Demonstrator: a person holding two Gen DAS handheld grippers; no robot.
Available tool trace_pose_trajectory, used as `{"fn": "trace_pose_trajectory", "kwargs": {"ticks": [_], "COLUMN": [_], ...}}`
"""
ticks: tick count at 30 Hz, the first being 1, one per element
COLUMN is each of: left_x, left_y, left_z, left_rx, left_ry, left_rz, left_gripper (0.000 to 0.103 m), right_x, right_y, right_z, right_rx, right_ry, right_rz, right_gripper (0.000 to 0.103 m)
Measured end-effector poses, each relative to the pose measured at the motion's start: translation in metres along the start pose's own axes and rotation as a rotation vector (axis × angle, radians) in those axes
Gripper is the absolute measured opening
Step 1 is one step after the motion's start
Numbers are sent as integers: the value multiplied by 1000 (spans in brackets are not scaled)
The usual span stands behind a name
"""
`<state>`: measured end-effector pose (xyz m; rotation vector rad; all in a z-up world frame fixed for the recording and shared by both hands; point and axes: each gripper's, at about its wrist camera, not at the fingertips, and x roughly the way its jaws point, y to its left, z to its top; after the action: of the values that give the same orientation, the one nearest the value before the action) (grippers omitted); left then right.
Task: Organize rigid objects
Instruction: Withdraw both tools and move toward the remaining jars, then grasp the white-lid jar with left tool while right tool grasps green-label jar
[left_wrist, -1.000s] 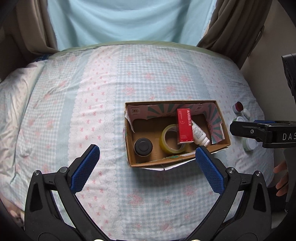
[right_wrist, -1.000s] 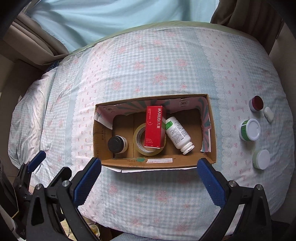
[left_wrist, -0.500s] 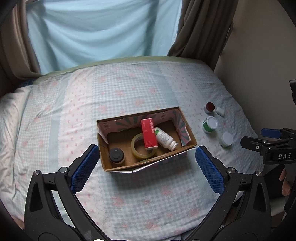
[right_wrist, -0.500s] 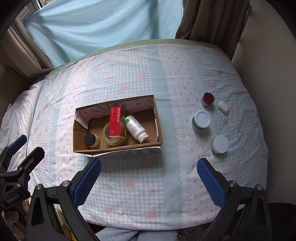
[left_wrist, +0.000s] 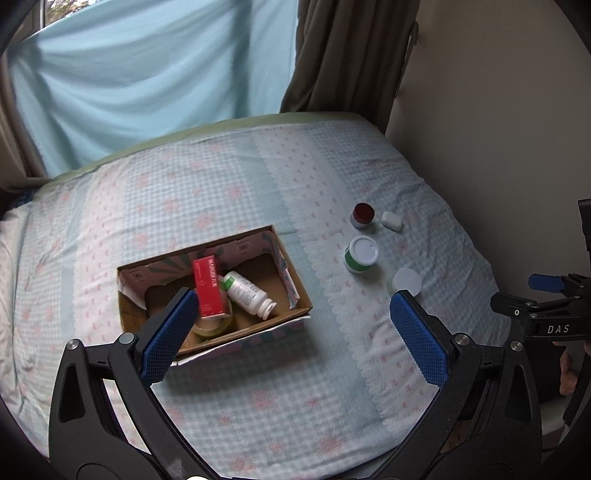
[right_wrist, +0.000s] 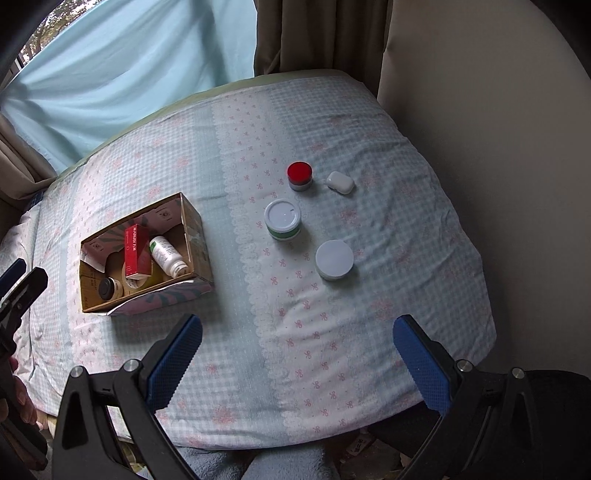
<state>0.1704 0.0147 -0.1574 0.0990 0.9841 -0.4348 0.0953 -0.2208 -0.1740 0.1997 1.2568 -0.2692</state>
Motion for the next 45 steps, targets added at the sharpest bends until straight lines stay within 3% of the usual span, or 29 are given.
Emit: {"fn": "trace_pose_trajectory", "kwargs": {"ticks": [8, 11, 16, 23, 28, 38, 42, 45], "left_x": [69, 105, 169, 270, 327, 387, 400, 406], "left_y": [-86, -106, -124, -136, -143, -153, -155, -155], "left_z": [20, 25, 30, 20, 8, 8, 7, 6], "left_rx": [46, 62, 113, 184, 237, 314, 351, 364], "left_ry": [84, 142, 222, 302, 337, 339, 340, 352], "left_rz": [25, 36, 58, 39, 51, 26, 18, 9], "left_gripper": [103, 103, 103, 103, 103, 103, 102, 97], "right_x": [40, 66, 113, 184, 220, 270, 287, 293], "right_y": [-79, -100, -125, -123, -111, -76, -65, -60], "right_z": [4, 7, 6, -8, -16, -9, -1, 4], "right_rx": [-58, -111, -126, -169, -199, -211, -204, -206], "right_ry": [39, 69, 111, 123, 80, -14, -24, -33], "right_rz": [28, -6, 38, 59, 79, 88, 82, 80], "right_gripper": [103, 103, 103, 103, 103, 103, 94, 86]}}
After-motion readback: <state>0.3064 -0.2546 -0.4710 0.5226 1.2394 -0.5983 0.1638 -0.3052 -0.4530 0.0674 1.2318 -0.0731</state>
